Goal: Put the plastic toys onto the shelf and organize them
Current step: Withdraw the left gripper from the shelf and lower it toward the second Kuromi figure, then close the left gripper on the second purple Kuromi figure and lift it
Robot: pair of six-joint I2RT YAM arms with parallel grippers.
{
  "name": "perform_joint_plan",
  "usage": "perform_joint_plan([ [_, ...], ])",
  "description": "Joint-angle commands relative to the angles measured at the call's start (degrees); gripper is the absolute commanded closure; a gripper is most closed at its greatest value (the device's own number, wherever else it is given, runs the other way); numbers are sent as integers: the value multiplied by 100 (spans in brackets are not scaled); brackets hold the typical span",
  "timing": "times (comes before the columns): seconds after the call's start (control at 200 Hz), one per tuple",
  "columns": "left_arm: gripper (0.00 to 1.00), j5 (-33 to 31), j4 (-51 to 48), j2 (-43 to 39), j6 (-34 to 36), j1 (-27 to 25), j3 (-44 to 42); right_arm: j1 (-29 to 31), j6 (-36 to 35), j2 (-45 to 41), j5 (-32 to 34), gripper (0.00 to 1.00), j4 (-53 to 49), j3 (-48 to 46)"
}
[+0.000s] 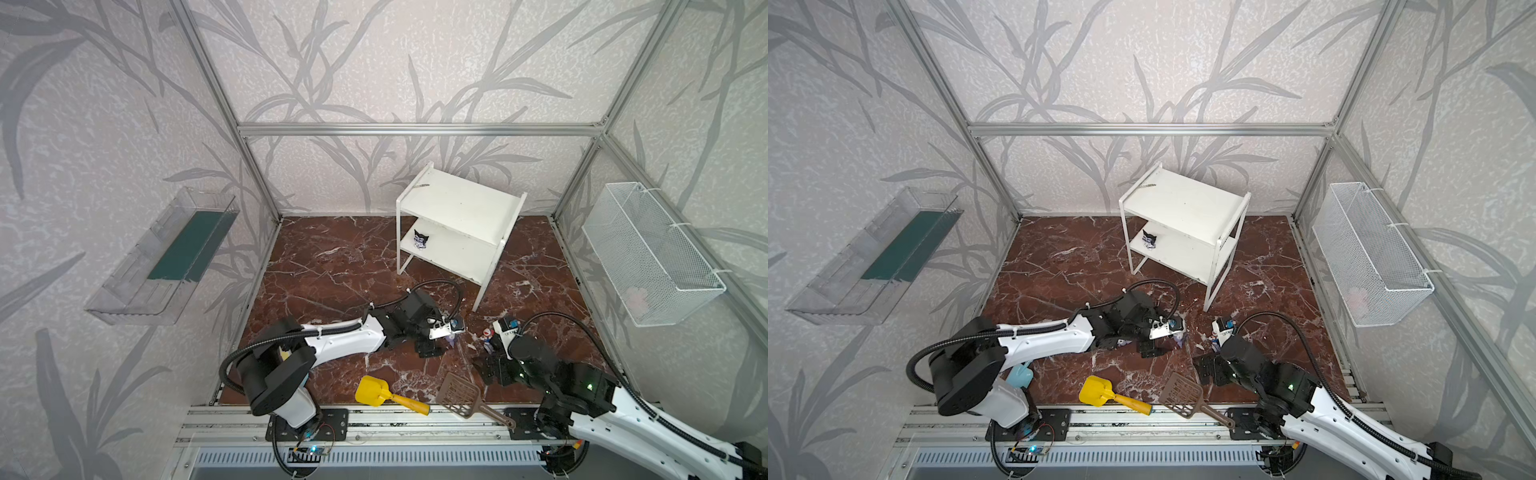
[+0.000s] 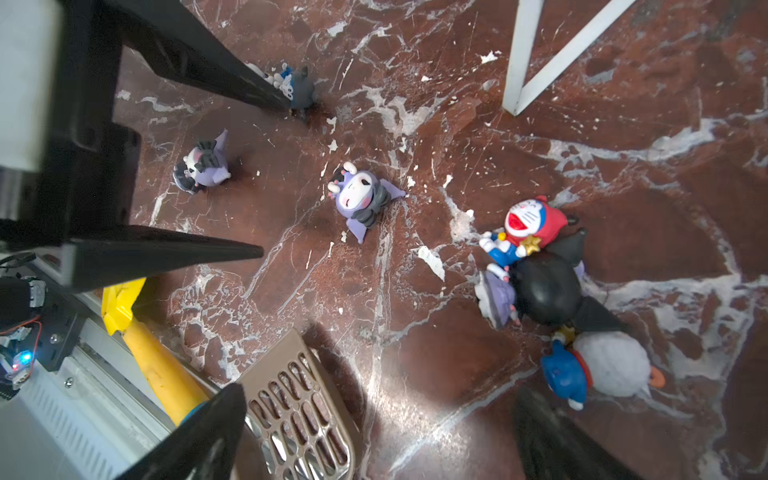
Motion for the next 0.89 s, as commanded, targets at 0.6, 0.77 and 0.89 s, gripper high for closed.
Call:
perform_joint_plan([
  [0.6,27,-218,-1421,1625,1547,-69,1730,34,192,-463,-162,1,-165,-208],
  [0.77,36,-265,-1766,1845,1686,-56,2015,34,174,-516,-186,1,-166,-219],
  [0.89,39,-264,-2012,1912,1738,-52,2109,36,164,-535,-188,1,-149,-227],
])
